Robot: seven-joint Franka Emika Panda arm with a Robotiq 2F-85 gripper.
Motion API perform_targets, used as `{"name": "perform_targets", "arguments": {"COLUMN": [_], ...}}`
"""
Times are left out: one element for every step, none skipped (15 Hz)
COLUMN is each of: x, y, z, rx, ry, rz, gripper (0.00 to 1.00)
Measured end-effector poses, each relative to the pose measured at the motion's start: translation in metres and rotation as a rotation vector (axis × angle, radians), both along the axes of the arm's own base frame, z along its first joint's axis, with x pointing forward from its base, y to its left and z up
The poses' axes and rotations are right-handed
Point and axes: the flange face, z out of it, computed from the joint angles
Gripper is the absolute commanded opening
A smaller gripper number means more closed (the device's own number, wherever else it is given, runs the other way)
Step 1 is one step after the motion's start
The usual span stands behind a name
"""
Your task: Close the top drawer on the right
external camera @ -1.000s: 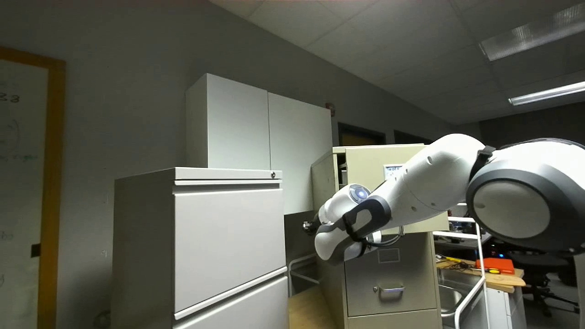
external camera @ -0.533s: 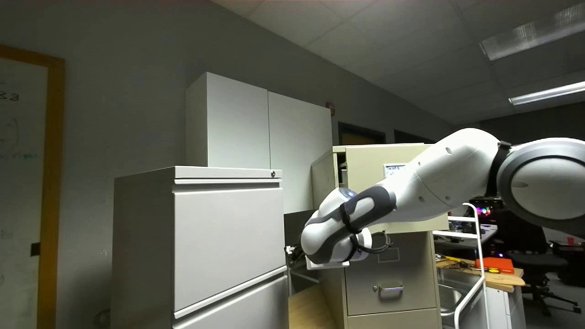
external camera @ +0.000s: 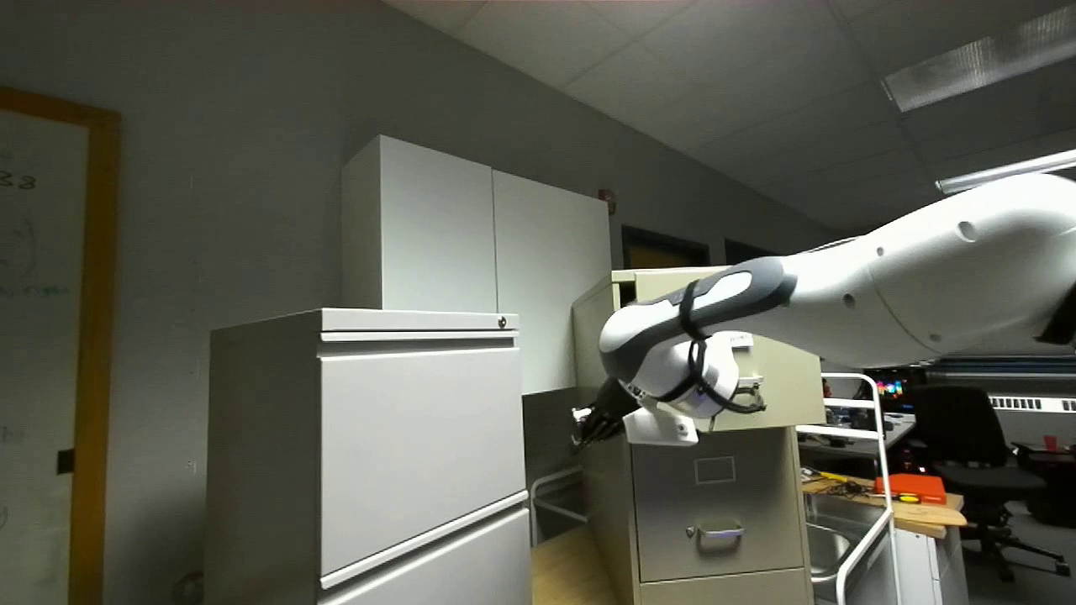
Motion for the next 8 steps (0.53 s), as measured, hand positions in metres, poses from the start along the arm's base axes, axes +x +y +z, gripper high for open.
{"name": "perform_targets", "arguments": {"x": [-0.018, -0.036, -0.053, -0.068, -0.081, -0.092, -0.102, -0.110], "y": [-0.012, -0.023, -0.034, -0.046, -0.057, -0.068, -0.078, -0.087], "z": [0.012, 0.022, 0.031, 0.039, 0.045, 0.050, 0.055, 0.059], "rx": [-0.009, -0.018, -0.028, -0.036, -0.042, -0.048, -0.054, -0.059], "ry": [-0.012, -0.028, -0.043, -0.059, -0.077, -0.095, -0.112, -0.125], "rz": [-0.015, -0.026, -0.038, -0.053, -0.075, -0.101, -0.128, -0.155], "gripper": [0.00, 0.00, 0.00, 0.00, 0.00, 0.00, 0.00, 0.00]}}
